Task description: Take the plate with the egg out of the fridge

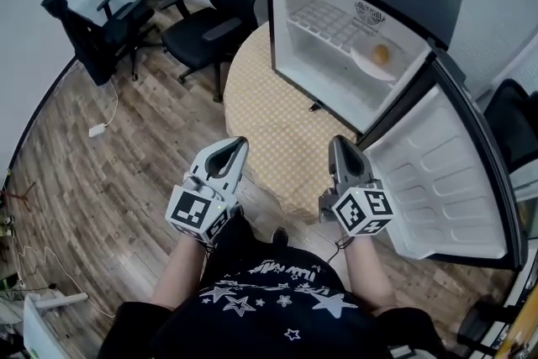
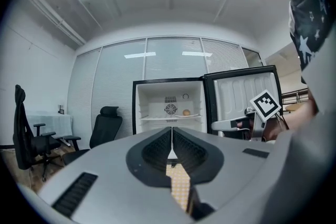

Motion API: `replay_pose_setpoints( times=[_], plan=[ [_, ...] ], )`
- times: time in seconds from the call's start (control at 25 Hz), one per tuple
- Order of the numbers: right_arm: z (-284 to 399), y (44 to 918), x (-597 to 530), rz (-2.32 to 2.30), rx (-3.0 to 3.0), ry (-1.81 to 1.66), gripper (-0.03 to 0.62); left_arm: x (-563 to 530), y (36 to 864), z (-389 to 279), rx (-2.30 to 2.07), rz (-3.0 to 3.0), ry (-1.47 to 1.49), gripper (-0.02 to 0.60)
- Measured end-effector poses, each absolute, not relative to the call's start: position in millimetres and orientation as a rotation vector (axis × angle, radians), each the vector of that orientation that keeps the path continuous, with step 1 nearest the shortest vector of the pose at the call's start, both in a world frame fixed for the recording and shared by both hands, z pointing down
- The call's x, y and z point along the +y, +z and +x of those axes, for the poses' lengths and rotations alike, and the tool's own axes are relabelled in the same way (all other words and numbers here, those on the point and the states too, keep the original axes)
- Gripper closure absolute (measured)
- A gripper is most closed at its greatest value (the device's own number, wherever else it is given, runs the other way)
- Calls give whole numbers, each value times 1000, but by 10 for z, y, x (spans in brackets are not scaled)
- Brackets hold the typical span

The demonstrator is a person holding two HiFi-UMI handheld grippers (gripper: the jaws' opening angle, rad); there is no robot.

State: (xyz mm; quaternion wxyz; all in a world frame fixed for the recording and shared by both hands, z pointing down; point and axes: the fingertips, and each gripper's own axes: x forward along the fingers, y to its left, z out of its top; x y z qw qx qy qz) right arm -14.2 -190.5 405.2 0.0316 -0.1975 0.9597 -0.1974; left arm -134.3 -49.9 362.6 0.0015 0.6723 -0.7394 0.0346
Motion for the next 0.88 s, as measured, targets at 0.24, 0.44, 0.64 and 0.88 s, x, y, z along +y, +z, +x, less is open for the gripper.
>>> replay_pose_setpoints(
  times=[0.24,0.44,0.64,0.88],
  plan=[
    [-267,4044,-2121,-693,2926,-585,560,-880,3654,-1531,-2255,2200,97,566],
    [-387,4025,-2339,-825,2877,-574,560,-1295,3652,-1749,-2138,2318,90,566],
    [-478,3991,-2568,-974,2816,-570,560,-1811,3674,-1960,-1987,2431,69,566],
    [-541,3994,-2887,-1131,2723,-614,560,-2311,3610,-2096,-1843,2553,34,566]
  ],
)
